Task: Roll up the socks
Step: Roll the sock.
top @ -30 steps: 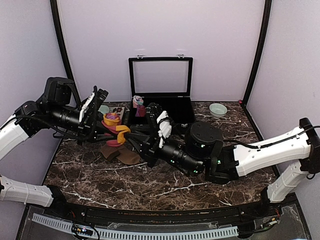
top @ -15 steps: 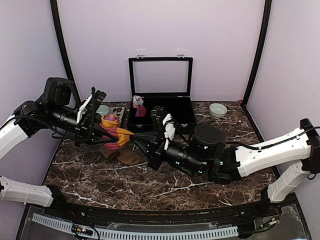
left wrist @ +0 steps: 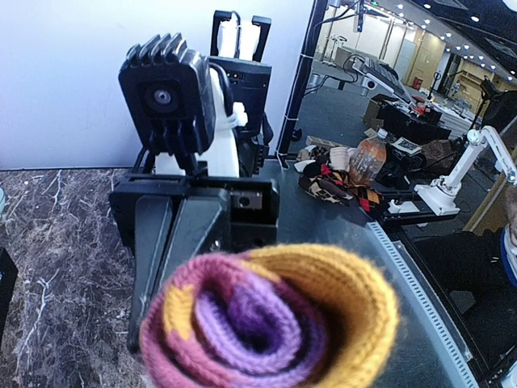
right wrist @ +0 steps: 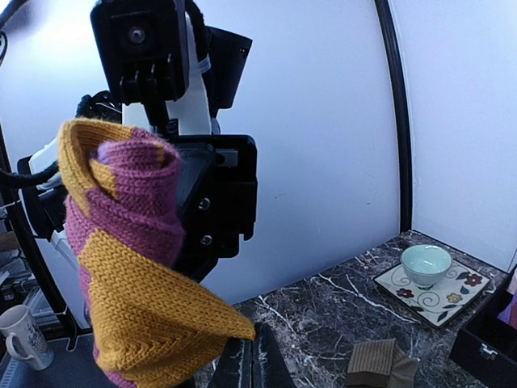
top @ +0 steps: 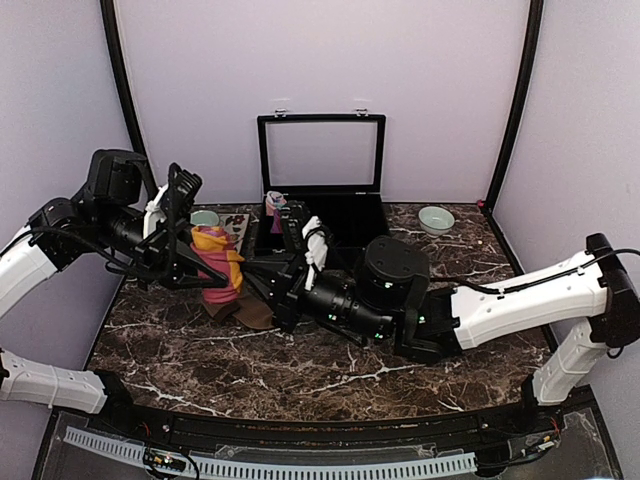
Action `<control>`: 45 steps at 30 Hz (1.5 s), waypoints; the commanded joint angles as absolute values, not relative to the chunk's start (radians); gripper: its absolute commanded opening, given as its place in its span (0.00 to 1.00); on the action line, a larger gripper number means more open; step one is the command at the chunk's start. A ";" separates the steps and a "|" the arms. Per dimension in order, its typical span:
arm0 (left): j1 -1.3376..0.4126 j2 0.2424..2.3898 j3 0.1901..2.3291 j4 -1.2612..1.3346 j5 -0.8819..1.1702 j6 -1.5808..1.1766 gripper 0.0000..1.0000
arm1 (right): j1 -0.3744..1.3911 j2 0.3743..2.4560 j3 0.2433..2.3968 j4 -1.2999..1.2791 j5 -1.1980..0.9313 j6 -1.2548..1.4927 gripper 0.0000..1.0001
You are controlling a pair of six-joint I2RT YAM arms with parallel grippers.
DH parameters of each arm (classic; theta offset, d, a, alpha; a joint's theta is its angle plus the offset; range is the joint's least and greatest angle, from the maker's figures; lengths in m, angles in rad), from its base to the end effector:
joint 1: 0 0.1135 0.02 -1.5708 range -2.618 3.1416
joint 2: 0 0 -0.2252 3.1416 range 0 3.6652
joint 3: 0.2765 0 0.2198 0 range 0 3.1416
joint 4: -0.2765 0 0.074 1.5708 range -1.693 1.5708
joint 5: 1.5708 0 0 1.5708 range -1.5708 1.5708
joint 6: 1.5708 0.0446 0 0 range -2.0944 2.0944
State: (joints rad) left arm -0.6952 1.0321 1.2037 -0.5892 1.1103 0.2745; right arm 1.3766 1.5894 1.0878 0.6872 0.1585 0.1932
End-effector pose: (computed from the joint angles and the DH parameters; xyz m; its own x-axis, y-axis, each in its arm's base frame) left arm 0.1190 -0.1513 0.3640 -0.0522 0.2004 -0.9783 0.9637 -0.2468 -0.1019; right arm 0.0753 0.3464 0.3114 -0.1453 0.2435 -0.9589 -0.9283 0.3016 0.2173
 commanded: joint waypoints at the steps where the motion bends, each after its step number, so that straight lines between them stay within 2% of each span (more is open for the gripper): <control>1: -0.698 1.014 1.226 -0.542 1.183 0.296 0.01 | 1.358 1.680 1.174 0.678 0.127 0.240 0.00; 5: -0.698 1.019 1.241 -0.550 1.139 0.340 0.15 | 1.363 1.742 1.228 0.703 0.039 0.282 0.00; 11: -0.698 1.037 1.260 -0.555 1.136 0.350 0.15 | 1.368 1.762 1.215 0.785 -0.049 0.319 0.00; 14: -0.699 1.032 1.242 -0.540 1.149 0.323 0.07 | 1.365 1.700 1.130 0.833 -0.018 0.314 0.33; 17: -0.697 1.025 1.237 -0.547 1.148 0.310 0.04 | 1.345 1.605 1.047 0.800 0.001 0.292 0.43; 23: -0.677 1.014 1.199 -0.483 1.057 0.213 0.00 | 1.339 1.408 0.936 0.608 0.195 0.264 0.46; 25: -0.670 1.011 1.182 -0.456 0.965 0.174 0.00 | 1.359 1.368 0.897 0.610 0.272 0.254 0.48; 29: -0.658 1.017 1.165 -0.438 0.685 0.156 0.00 | 1.453 1.373 0.903 0.664 0.398 0.133 0.54; 32: -0.653 1.019 1.163 -0.437 0.589 0.174 0.00 | 1.499 1.431 0.969 0.693 0.451 0.048 0.55; 38: -0.653 1.008 1.144 -0.436 0.660 0.191 0.00 | 1.508 1.559 1.089 0.753 0.472 -0.012 0.56; 45: -0.653 0.984 1.115 -0.462 0.763 0.253 0.00 | 1.462 1.586 1.118 0.789 0.424 0.038 0.57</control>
State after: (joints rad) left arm -0.6563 1.0183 1.1355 -0.4633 0.6903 0.2127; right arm 1.4895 1.5867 1.0855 0.6998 0.4343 0.0212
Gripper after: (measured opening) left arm 0.156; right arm 0.567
